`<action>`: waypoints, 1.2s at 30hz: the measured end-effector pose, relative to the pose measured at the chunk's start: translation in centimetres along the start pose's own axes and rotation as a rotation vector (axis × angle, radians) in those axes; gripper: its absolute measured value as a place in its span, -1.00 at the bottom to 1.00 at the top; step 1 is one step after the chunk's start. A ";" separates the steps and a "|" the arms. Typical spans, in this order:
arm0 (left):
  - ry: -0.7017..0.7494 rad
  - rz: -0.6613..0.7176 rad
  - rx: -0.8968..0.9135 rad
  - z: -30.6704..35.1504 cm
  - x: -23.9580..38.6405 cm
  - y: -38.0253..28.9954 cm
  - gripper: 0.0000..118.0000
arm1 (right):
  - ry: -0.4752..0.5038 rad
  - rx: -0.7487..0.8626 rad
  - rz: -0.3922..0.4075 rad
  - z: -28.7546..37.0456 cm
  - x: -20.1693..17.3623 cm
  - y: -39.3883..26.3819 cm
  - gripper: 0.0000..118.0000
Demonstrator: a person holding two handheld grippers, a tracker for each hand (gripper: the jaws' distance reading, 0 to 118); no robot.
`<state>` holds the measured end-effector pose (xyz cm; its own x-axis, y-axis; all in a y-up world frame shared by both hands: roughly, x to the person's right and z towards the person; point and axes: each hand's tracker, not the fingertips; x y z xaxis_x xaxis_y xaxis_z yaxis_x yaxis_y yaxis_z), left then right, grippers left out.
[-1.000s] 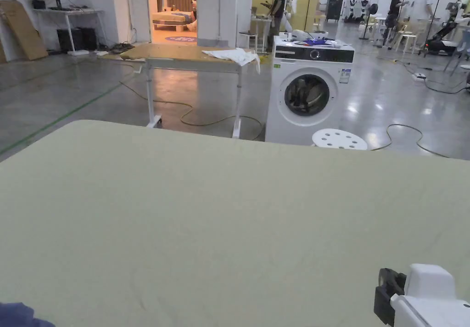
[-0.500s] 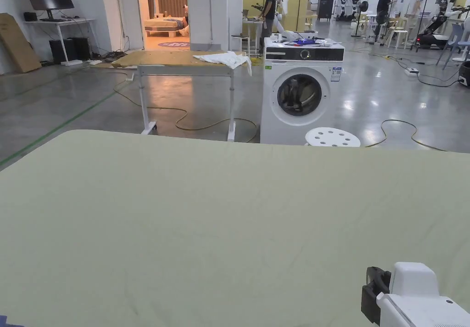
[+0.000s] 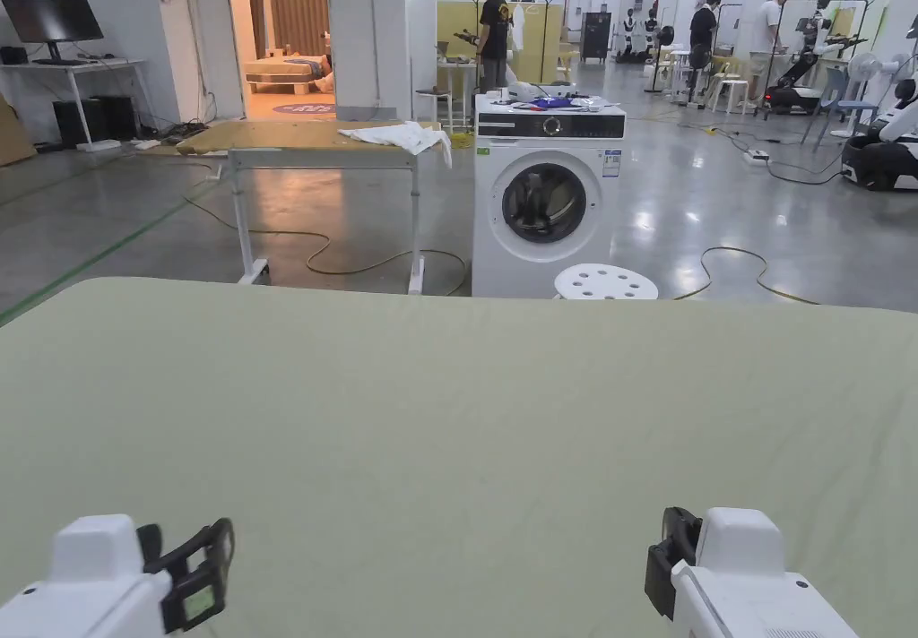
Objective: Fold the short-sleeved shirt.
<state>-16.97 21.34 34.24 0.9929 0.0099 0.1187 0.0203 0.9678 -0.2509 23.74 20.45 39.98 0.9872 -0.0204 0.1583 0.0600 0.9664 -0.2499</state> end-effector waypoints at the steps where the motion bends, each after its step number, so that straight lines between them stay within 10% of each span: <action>1: 0.017 -0.038 0.047 -0.6 1.1 -0.3 -0.22 | -0.007 0.016 0.000 0.2 -0.1 0.2 -1.00; 9: 0.084 -0.116 0.182 -0.7 7.2 1.3 -1.00 | -0.019 0.107 0.001 0.8 -0.3 1.9 -1.00; 31: 0.064 -0.049 0.169 -0.1 5.7 1.6 -1.00 | -0.012 0.125 0.035 0.7 -1.0 2.5 -0.99; 33: 0.056 -0.015 0.136 -0.2 5.5 1.5 -0.88 | -0.011 0.121 0.035 0.5 -1.0 2.5 -0.88; 36: 0.050 -0.025 0.138 -0.3 5.6 1.6 -0.12 | -0.023 0.116 0.038 0.3 -1.1 2.2 0.00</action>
<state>-11.29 22.83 34.19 0.9969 -0.0236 0.0746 0.0321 0.9930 -0.1136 22.70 22.64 39.57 0.9847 0.0210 0.1730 0.0042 0.9896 -0.1441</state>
